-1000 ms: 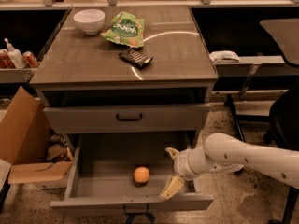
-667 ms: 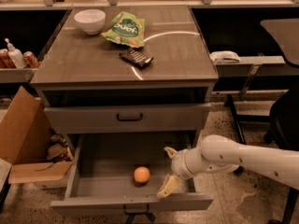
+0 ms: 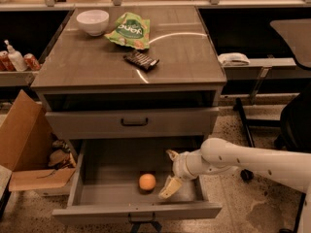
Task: Pick orange from middle drawer and place on counter
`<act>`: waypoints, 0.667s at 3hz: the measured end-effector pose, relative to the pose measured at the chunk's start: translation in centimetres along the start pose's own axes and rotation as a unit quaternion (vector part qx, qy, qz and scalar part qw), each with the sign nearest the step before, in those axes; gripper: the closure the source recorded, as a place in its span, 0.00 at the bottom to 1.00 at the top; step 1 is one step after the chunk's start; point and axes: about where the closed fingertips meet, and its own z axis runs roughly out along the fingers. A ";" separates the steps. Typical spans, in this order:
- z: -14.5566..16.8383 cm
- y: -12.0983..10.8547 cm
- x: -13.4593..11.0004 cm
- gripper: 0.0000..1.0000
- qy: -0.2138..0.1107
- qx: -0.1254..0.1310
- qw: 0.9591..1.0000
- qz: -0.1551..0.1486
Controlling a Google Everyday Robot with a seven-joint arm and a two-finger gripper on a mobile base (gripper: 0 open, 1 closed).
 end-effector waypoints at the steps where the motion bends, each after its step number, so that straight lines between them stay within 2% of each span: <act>1: 1.7 -1.7 0.3 0.00 -0.011 -0.002 1.000 -0.003; 2: 3.9 -2.9 1.2 0.00 -0.012 -0.002 1.000 -0.004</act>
Offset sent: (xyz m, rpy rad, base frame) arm 0.0521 0.0154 -0.0639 0.0187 -0.0129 0.0050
